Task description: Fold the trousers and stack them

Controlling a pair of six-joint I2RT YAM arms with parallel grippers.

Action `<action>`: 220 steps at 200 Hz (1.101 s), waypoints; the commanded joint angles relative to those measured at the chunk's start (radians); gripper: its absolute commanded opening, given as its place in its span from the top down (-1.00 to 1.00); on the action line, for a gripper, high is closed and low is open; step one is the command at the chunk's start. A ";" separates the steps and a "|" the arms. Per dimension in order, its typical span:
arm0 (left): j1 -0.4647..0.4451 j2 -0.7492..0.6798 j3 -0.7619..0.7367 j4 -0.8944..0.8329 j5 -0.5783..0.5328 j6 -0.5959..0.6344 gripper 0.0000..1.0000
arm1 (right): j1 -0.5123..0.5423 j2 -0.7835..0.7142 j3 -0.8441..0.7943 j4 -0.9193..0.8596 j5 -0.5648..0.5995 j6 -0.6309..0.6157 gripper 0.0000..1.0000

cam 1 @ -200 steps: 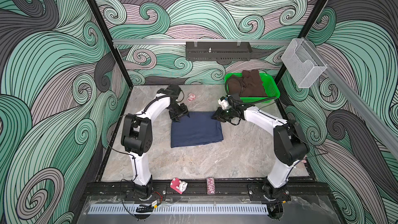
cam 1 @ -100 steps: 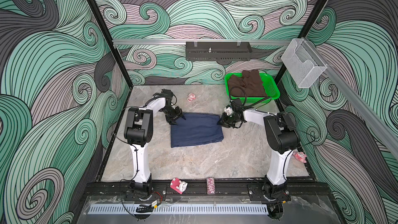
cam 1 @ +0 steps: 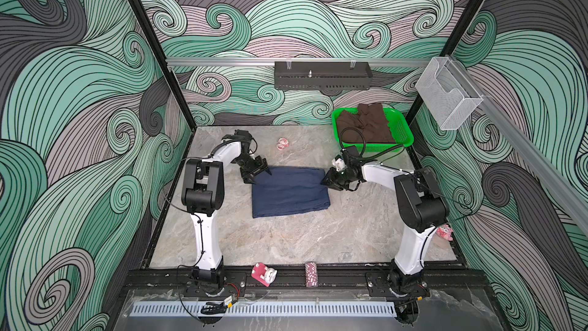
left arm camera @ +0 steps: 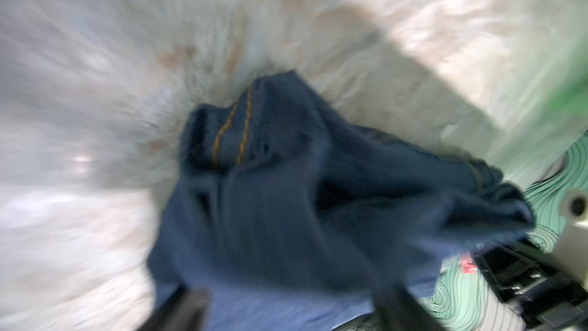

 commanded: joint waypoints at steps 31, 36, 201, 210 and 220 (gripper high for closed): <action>-0.067 -0.316 0.034 -0.068 -0.241 -0.050 -0.97 | 0.003 -0.286 0.041 -0.071 0.140 -0.093 0.01; -0.094 -0.329 0.026 -0.068 -0.269 -0.060 -0.97 | 0.005 -0.320 0.022 -0.051 0.155 -0.097 -0.01; -0.597 0.065 0.038 -0.119 -0.682 -0.324 -0.97 | 0.056 -0.777 -0.357 0.054 0.324 -0.216 -0.16; -0.589 0.079 0.028 -0.118 -0.684 -0.310 -0.97 | 0.061 -0.774 -0.358 0.051 0.327 -0.217 -0.15; -0.577 0.087 0.011 -0.111 -0.685 -0.288 -0.97 | 0.066 -0.773 -0.356 0.048 0.328 -0.217 -0.16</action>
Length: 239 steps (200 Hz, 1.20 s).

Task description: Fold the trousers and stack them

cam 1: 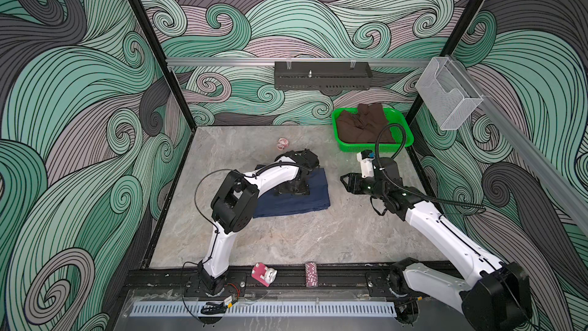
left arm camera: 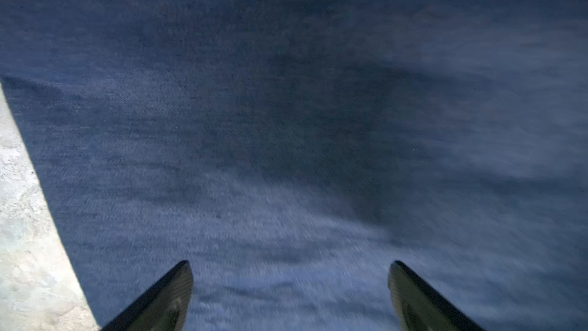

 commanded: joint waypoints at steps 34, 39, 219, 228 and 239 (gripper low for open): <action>0.099 0.022 -0.126 0.024 -0.071 0.137 -0.97 | 0.023 0.012 0.013 -0.004 0.027 -0.017 -0.16; 0.115 0.018 -0.138 0.023 -0.076 0.153 -0.97 | 0.024 0.014 0.016 -0.004 0.029 -0.018 -0.16; 0.623 0.175 0.176 -0.099 -0.090 0.411 -0.97 | 0.028 0.209 0.171 -0.017 0.053 0.029 -0.16; 0.634 0.198 0.208 -0.106 -0.083 0.410 -0.97 | 0.028 0.224 0.189 -0.023 0.050 0.027 -0.16; 0.651 0.227 0.243 -0.120 -0.074 0.407 -0.97 | 0.028 0.242 0.211 -0.032 0.047 0.024 -0.16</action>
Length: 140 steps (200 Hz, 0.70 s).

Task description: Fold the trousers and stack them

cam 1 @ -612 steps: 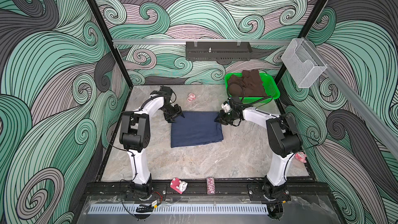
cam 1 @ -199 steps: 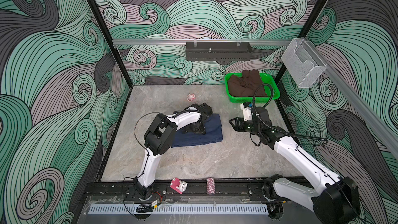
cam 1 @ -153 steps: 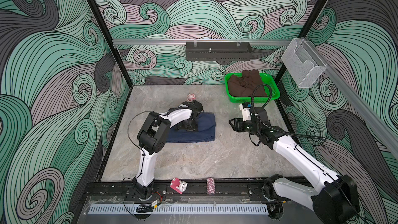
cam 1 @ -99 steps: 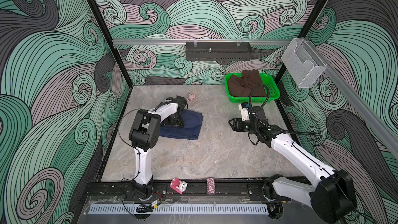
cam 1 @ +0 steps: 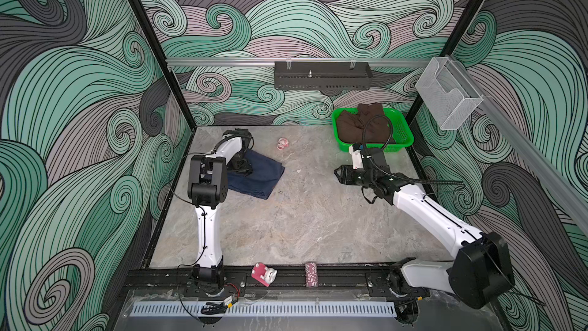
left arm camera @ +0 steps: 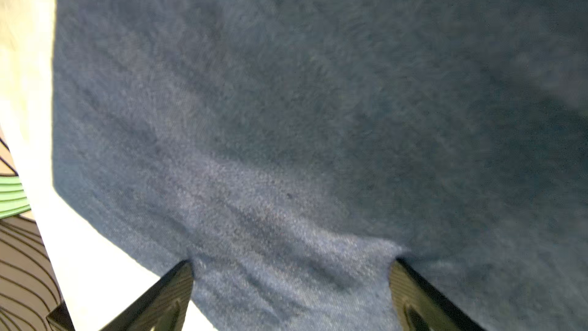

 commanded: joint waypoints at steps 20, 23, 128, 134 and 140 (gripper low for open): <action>0.059 0.120 0.139 -0.081 0.031 0.004 -0.97 | 0.005 0.059 0.087 -0.034 0.001 0.002 -0.15; 0.063 0.129 0.150 -0.086 0.033 0.004 -0.97 | 0.005 0.063 0.091 -0.034 -0.001 0.003 -0.15; 0.243 0.377 0.562 -0.219 0.175 -0.071 -0.97 | -0.002 0.171 0.205 -0.034 0.029 0.020 -0.14; 0.253 0.386 0.576 -0.218 0.182 -0.077 -0.97 | -0.002 0.178 0.213 -0.034 0.029 0.022 -0.14; 0.263 0.394 0.586 -0.213 0.194 -0.081 -0.97 | -0.002 0.187 0.221 -0.034 0.031 0.025 -0.13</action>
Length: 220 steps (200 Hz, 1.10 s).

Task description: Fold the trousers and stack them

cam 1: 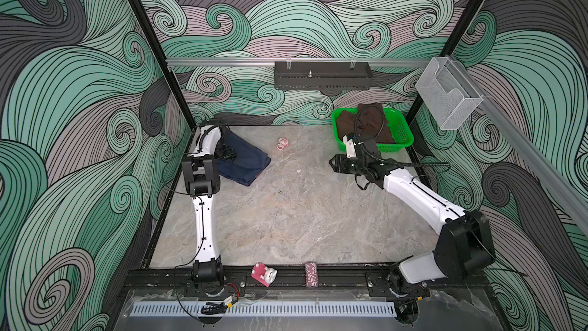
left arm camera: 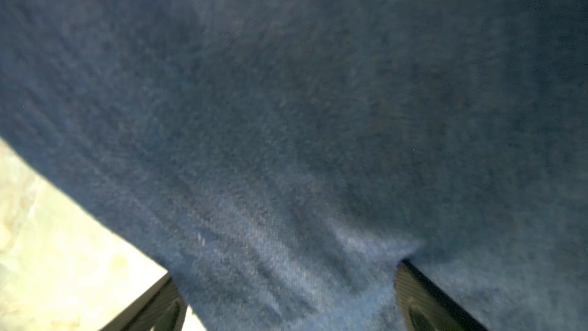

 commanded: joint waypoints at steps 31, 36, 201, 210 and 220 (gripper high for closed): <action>0.084 0.093 0.041 0.026 0.144 -0.078 -0.97 | -0.003 0.068 0.078 -0.003 0.025 0.036 -0.13; 0.088 0.095 0.043 0.032 0.171 -0.093 -0.97 | -0.003 0.074 0.083 -0.001 0.023 0.040 -0.12; -0.131 -0.334 -0.630 0.254 0.253 -0.096 -0.97 | -0.001 0.167 0.128 0.045 -0.031 0.055 -0.10; -0.140 -0.303 -0.596 0.251 0.253 -0.096 -0.97 | -0.001 0.165 0.124 0.047 -0.033 0.058 -0.10; -0.147 -0.270 -0.555 0.250 0.257 -0.102 -0.97 | -0.001 0.160 0.119 0.047 -0.034 0.057 -0.10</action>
